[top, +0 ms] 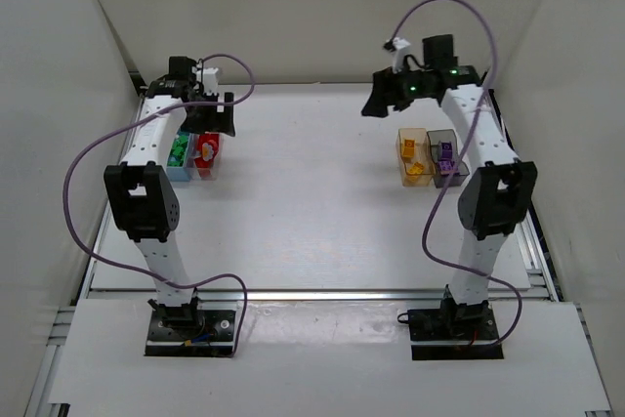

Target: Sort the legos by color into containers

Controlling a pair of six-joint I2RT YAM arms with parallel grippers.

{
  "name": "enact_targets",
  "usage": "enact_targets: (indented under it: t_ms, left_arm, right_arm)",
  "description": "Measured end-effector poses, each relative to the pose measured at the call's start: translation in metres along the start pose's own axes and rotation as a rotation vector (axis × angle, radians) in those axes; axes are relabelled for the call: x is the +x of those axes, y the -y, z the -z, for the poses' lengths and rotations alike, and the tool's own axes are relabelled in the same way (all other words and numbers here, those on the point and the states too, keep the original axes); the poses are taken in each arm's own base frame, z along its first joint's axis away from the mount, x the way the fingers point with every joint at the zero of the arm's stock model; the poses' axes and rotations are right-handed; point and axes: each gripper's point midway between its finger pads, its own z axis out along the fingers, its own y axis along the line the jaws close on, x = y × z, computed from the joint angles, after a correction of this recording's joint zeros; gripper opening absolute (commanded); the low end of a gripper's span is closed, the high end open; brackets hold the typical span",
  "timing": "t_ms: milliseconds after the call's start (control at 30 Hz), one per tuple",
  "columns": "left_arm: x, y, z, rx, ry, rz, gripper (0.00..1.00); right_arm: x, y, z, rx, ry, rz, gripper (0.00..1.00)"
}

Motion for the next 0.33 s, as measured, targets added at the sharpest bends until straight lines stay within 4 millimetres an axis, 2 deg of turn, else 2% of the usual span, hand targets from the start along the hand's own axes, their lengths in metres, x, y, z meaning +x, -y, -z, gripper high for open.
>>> enact_targets:
  t_ms: [67,133,233,333]
  left_arm:
    - [0.010,-0.005,-0.002,-0.004,-0.022,0.007,0.99]
    - [0.019,-0.005,-0.005,-0.003,-0.043,0.010,0.99]
    - [0.034,-0.004,-0.010,0.001,-0.080,0.013,0.99]
    - [0.043,-0.003,-0.014,0.003,-0.105,0.018,0.99]
  right_arm:
    - [0.013,-0.014,-0.031,-0.048,-0.043,-0.021,0.85]
    - [0.033,-0.018,-0.051,-0.066,-0.092,-0.061,0.85]
    - [0.053,-0.004,-0.061,-0.033,-0.138,-0.112,0.86]
    - [0.055,0.014,-0.056,0.013,-0.132,-0.133,0.86]
